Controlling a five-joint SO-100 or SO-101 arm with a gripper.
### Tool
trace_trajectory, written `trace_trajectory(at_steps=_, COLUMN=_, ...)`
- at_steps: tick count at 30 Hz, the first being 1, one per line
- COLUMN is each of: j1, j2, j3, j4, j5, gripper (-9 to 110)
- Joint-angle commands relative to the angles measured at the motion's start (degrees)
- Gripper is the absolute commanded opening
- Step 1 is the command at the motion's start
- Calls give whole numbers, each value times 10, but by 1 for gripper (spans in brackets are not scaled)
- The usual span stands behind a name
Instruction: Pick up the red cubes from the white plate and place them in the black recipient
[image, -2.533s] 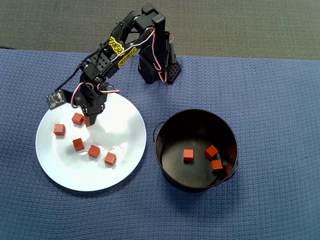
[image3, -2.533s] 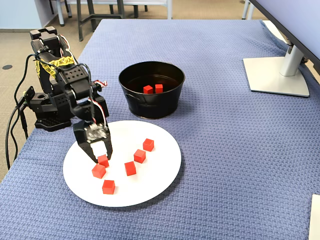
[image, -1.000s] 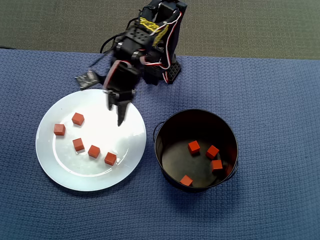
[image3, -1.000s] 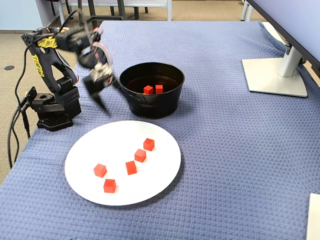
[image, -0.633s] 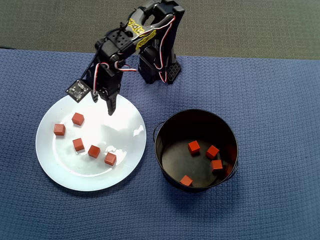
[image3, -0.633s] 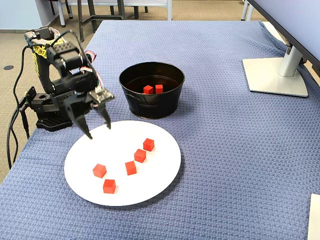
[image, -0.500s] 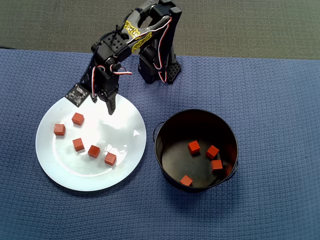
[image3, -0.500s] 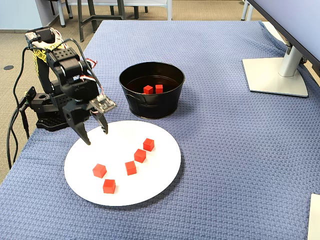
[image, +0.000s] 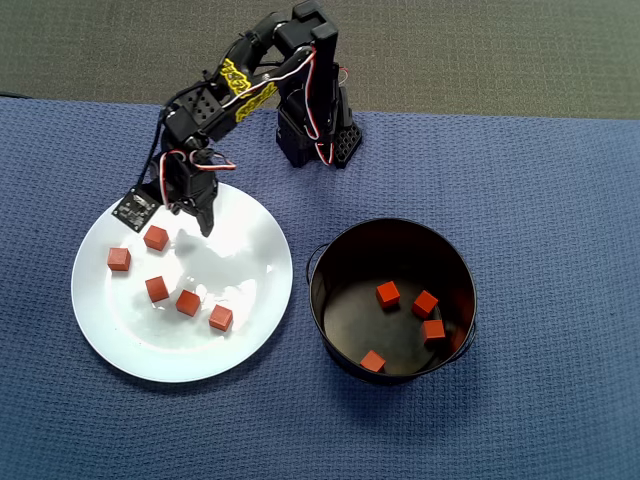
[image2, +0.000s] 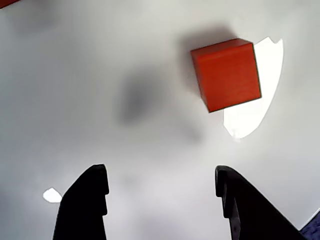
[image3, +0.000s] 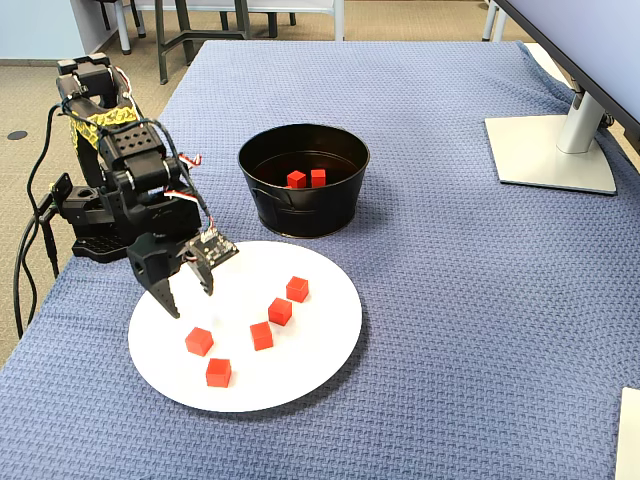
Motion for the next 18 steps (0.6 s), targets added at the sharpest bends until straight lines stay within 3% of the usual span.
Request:
trace_trajectory(at_steps=1, j1=25, j2=-5, j3=-45, j4=-34, j5=-47, gripper=19)
trace_trajectory(at_steps=18, j1=42, j2=-79, j3=-88, j4=-102, j5=-105, gripper=17)
